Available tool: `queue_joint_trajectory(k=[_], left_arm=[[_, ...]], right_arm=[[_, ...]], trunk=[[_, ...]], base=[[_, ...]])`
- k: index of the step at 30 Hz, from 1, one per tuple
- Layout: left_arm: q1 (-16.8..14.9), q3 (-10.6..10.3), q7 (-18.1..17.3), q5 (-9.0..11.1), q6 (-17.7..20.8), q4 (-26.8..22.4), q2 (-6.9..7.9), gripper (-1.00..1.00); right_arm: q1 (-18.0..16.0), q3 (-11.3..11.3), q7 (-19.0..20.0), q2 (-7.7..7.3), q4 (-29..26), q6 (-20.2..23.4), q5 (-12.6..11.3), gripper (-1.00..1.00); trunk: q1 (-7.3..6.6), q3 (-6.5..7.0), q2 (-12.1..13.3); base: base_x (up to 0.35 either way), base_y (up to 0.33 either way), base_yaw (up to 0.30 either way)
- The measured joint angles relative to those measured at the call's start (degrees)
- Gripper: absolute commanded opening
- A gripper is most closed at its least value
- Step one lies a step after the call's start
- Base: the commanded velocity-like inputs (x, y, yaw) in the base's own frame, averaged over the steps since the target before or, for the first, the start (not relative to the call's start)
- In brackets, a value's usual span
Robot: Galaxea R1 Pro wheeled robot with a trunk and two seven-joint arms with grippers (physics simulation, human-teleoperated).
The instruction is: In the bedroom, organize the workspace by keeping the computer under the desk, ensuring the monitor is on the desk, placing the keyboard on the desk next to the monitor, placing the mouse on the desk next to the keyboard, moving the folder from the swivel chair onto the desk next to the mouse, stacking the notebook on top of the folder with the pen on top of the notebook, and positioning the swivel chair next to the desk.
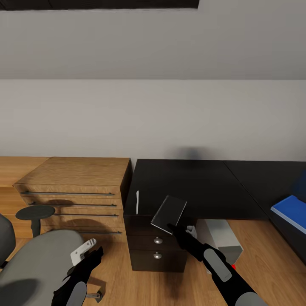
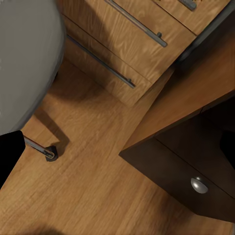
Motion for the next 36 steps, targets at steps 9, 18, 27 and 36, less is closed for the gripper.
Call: queue_joint_trajectory(k=[9, 18, 27, 36], left_arm=[[0.00, 0.00, 0.00, 0.06, -0.05, 0.00, 0.00, 1.00], [0.00, -0.01, -0.01, -0.07, 0.05, 2.08, 0.00, 1.00], [0.17, -2.90, -0.13, -0.12, -0.09, 6.68, -0.09, 1.00], [2.28, -6.54, -0.20, -0.77, -0.67, 12.98, -0.01, 1.00]], right_arm=[[0.02, -0.13, 0.19, -0.14, -0.11, 0.03, -0.15, -1.00], [0.09, -0.16, 0.79, -0.57, -1.21, 0.37, 0.10, -1.00], [0.74, -0.12, 0.61, -5.58, -13.27, 0.58, -0.18, -1.00], [0.98, -0.28, 0.45, -7.68, -16.31, 1.47, -0.17, -1.00]], trunk=[[-1.98, 1.62, 3.61], [-3.95, 3.23, 7.22], [-5.93, 4.85, 10.83], [-7.91, 6.46, 14.45]], base=[[0.000, 0.000, 0.000], [0.000, 0.000, 0.000], [0.000, 0.000, -0.007], [0.000, 0.000, -0.208]])
